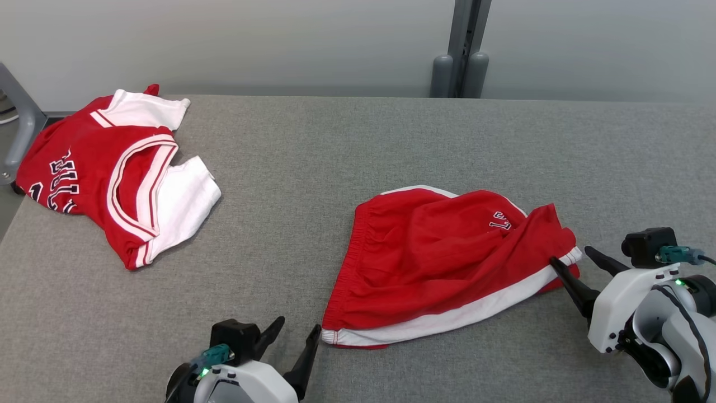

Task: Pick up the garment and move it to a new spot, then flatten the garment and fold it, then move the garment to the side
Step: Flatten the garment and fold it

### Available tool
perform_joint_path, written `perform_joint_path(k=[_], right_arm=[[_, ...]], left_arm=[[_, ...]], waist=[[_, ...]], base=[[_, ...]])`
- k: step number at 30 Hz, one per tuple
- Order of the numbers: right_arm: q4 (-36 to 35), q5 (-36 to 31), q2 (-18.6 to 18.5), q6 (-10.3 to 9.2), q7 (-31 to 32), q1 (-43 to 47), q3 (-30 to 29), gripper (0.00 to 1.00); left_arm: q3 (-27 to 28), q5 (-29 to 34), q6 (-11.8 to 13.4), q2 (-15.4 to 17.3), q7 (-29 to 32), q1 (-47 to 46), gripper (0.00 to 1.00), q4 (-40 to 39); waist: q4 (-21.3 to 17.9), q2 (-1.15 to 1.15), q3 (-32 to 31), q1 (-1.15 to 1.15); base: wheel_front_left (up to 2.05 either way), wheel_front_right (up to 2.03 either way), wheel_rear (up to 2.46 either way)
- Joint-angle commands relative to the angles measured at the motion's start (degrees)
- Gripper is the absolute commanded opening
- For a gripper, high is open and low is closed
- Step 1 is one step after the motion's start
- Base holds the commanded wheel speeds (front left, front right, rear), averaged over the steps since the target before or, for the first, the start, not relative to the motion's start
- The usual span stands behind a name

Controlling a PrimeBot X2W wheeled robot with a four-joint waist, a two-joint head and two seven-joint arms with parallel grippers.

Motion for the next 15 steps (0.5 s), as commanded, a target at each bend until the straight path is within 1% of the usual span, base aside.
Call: perform_joint_path(k=[1, 8, 15], right_arm=[[1.13, 0.98, -0.62, 0.01, -0.59, -1.1, 1.19, 1.0], [4.07, 4.27, -1.4, 0.01, -1.42, -4.72, 6.07, 1.0], [5.57, 6.44, -1.39, 0.01, -2.93, -7.4, 9.46, 1.0]], left_arm=[[-0.57, -0.56, -0.39, 0.62, 1.18, -1.1, 1.0, 0.02], [-3.34, -1.36, -1.2, 1.08, 4.93, -1.95, 1.0, -0.08], [-4.5, -1.29, -1.33, 0.81, 4.93, -3.94, 1.0, 1.98]], waist=[[0.13, 0.0, 0.08, 0.0], [-0.01, 0.0, 1.57, 0.0], [-0.5, 0.0, 3.01, 0.0]], base=[[0.0, 0.0, 0.0], [0.0, 0.0, 0.0], [0.0, 0.0, 0.0]])
